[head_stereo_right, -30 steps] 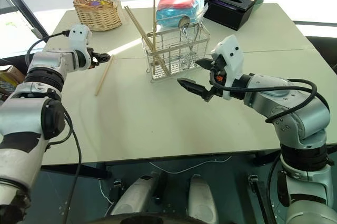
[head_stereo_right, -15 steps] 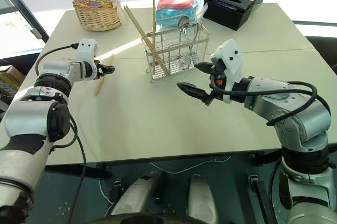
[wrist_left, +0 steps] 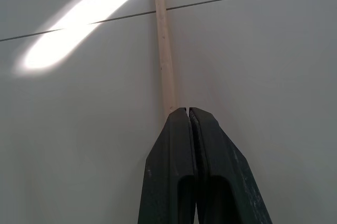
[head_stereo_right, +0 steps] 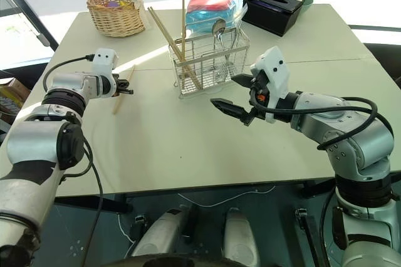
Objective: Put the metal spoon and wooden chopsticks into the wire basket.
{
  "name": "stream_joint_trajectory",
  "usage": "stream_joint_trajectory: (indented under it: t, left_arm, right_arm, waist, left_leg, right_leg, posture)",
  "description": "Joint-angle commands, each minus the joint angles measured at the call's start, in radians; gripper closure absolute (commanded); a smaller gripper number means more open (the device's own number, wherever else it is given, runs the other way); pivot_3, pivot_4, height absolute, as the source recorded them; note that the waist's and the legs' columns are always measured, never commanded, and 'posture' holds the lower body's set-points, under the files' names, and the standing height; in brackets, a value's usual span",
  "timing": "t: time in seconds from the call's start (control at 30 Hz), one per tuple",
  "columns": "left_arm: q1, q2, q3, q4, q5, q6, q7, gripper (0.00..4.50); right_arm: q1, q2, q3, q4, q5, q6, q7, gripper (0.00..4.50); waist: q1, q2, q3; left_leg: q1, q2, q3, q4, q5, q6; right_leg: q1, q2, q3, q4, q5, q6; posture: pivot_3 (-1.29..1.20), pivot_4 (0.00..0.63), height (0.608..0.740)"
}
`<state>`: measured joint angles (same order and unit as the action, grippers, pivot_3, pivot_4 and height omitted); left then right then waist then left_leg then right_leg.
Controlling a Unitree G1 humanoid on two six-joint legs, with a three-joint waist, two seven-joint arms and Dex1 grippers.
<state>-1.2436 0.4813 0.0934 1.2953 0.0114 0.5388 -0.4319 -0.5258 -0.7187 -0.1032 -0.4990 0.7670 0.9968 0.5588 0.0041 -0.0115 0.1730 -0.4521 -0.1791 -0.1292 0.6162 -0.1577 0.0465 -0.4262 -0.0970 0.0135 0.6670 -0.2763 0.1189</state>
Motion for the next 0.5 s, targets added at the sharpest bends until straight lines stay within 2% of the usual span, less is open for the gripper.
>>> stream_joint_trajectory:
  t: [0.03, 0.07, 0.23, 0.5]
  left_arm:
    - [-0.019, 0.028, 0.017, -0.021, -0.008, -0.014, -0.005, 3.91]
    - [-0.024, 0.029, 0.017, -0.022, -0.009, -0.017, -0.008, 3.57]
    - [-0.054, 0.035, 0.023, -0.025, -0.016, -0.011, -0.027, 1.14]
    - [-0.067, 0.062, 0.055, -0.019, -0.033, -0.029, 0.003, 1.14]
  right_arm:
    - [-0.027, 0.004, -0.007, -0.015, -0.008, -0.024, -0.002, 0.0]
    - [-0.027, 0.008, -0.007, -0.014, -0.009, -0.025, -0.005, 0.0]
    - [-0.021, 0.024, -0.009, -0.02, -0.008, -0.023, -0.014, 0.0]
    - [-0.028, 0.021, -0.015, -0.013, -0.008, -0.021, -0.01, 0.0]
  waist:
    - [0.0, 0.0, 0.0]
    - [0.0, 0.0, 0.0]
    - [0.001, 0.0, 0.0]
    - [-0.001, 0.0, 0.0]
  left_leg:
    - [0.0, 0.0, 0.0, 0.0, 0.0, 0.0]
    - [0.0, 0.0, 0.0, 0.0, 0.0, 0.0]
    - [0.0, 0.0, 0.0, 0.0, 0.0, 0.0]
    - [0.0, 0.0, 0.0, 0.0, 0.0, 0.0]
  right_leg:
    - [0.0, 0.0, 0.0, 0.0, 0.0, 0.0]
    - [0.0, 0.0, 0.0, 0.0, 0.0, 0.0]
    - [0.0, 0.0, 0.0, 0.0, 0.0, 0.0]
    - [0.0, 0.0, 0.0, 0.0, 0.0, 0.0]
  posture:
    - [0.0, 0.15, 0.725]
    - [0.0, 0.15, 0.725]
    - [0.0, 0.15, 0.725]
    - [0.0, 0.15, 0.725]
